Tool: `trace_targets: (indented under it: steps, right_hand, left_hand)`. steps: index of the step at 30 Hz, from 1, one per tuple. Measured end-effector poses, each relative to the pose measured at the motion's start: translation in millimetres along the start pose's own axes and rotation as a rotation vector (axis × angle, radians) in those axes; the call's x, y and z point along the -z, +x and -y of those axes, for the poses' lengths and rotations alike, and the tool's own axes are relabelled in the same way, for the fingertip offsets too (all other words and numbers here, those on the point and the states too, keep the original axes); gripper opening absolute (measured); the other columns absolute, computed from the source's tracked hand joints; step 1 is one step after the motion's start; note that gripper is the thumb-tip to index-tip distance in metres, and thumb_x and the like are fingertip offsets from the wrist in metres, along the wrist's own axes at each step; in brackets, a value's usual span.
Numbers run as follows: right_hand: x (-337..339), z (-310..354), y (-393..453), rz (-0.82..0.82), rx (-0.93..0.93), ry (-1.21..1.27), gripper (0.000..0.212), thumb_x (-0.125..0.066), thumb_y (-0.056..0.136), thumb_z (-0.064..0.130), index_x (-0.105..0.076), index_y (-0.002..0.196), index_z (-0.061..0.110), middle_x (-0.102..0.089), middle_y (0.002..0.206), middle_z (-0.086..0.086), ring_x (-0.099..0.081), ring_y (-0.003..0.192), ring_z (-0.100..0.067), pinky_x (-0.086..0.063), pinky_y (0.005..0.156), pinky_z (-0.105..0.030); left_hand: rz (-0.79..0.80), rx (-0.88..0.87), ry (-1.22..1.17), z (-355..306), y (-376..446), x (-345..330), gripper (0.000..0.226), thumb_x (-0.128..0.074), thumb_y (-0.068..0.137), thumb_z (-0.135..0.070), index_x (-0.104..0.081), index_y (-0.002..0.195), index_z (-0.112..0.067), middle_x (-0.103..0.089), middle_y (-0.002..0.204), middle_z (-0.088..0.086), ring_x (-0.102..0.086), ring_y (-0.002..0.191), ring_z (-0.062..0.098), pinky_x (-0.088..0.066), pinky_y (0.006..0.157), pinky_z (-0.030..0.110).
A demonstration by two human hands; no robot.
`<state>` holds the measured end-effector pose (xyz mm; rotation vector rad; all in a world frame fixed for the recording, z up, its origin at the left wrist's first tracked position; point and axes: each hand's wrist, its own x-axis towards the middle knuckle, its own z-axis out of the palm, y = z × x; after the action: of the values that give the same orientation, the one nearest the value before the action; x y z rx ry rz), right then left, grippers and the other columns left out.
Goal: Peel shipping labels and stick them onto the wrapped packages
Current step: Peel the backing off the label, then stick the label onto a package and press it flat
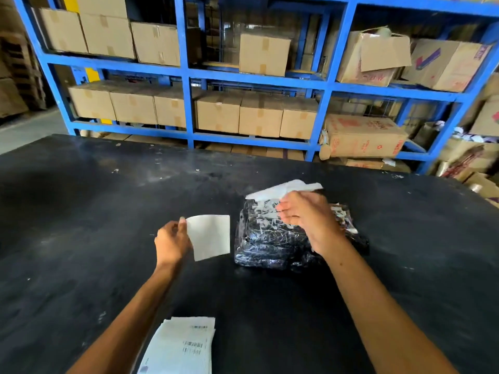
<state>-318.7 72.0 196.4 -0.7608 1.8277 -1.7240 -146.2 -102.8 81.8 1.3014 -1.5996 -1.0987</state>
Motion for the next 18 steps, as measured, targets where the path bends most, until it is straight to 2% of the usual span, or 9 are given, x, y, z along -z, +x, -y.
trace_targets:
  steps: [2,4,8,11,13,15,18]
  right_hand:
    - [-4.1,-25.9,-3.4,0.119,-0.119,-0.192,0.022,-0.051,0.092,0.010,-0.065,0.089,-0.007,-0.066,0.074,-0.013,-0.059,0.061,-0.018,-0.049,0.057,-0.021]
    - [-6.3,-53.8,-7.3,0.234,-0.247,-0.400,0.021,-0.052,0.090,0.012,-0.065,0.087,-0.004,-0.067,0.080,-0.016,-0.058,0.059,-0.016,-0.047,0.055,-0.021]
    - [-10.7,-104.5,-14.2,0.505,-0.380,-0.718,0.018,-0.052,0.081,0.012,-0.062,0.067,0.006,-0.066,0.069,-0.011,-0.058,0.052,-0.013,-0.046,0.051,-0.021]
    - [-19.7,-129.7,-22.4,0.646,-0.406,-0.804,0.023,-0.050,0.078,0.011,-0.057,0.057,0.010,-0.061,0.060,-0.006,-0.057,0.051,-0.013,-0.045,0.048,-0.018]
    - [-27.6,-146.4,-30.7,0.731,-0.416,-0.841,0.021,-0.050,0.079,0.010,-0.060,0.061,0.006,-0.063,0.063,-0.008,-0.057,0.053,-0.013,-0.045,0.051,-0.019]
    - [-35.6,-161.6,-39.6,0.827,-0.398,-0.876,0.021,-0.049,0.083,0.008,-0.067,0.076,-0.001,-0.064,0.069,-0.009,-0.057,0.055,-0.012,-0.046,0.053,-0.020]
    - [-44.8,-178.1,-50.6,0.909,-0.355,-0.847,0.019,-0.054,0.087,0.005,-0.069,0.092,-0.004,-0.064,0.067,-0.002,-0.056,0.054,-0.006,-0.045,0.051,-0.015]
  left_hand:
    - [0.022,-0.036,-0.092,-16.3,-2.2,-1.2,0.041,-0.039,0.099,-0.033,-0.053,0.072,-0.005,-0.058,0.045,0.006,-0.050,0.033,0.010,-0.044,0.040,0.022]
    - [0.071,-0.034,-0.233,-26.7,-2.9,-1.7,0.039,-0.037,0.100,-0.034,-0.052,0.078,-0.006,-0.062,0.045,0.005,-0.050,0.029,0.010,-0.043,0.035,0.018]
    - [0.168,0.070,-0.419,-32.3,-6.4,-3.5,0.045,-0.038,0.097,-0.044,-0.056,0.088,-0.003,-0.072,0.070,0.013,-0.071,0.054,0.017,-0.053,0.050,0.024]
    - [0.200,0.115,-0.511,-31.6,-13.3,-8.9,0.048,-0.046,0.096,-0.040,-0.065,0.084,0.002,-0.071,0.075,0.014,-0.072,0.063,0.015,-0.059,0.067,0.027]
    - [0.204,0.109,-0.540,-29.3,-20.5,-12.6,0.043,-0.052,0.094,-0.038,-0.068,0.075,-0.003,-0.071,0.072,0.012,-0.071,0.064,0.014,-0.060,0.069,0.024]
    - [0.219,0.085,-0.541,-27.8,-28.7,-15.0,0.041,-0.055,0.092,-0.037,-0.068,0.072,-0.004,-0.071,0.075,0.012,-0.071,0.067,0.013,-0.058,0.068,0.020]
    - [0.265,0.037,-0.449,-24.0,-39.6,-16.0,0.037,-0.055,0.092,-0.036,-0.071,0.086,-0.003,-0.072,0.087,0.015,-0.070,0.080,0.014,-0.057,0.080,0.018]
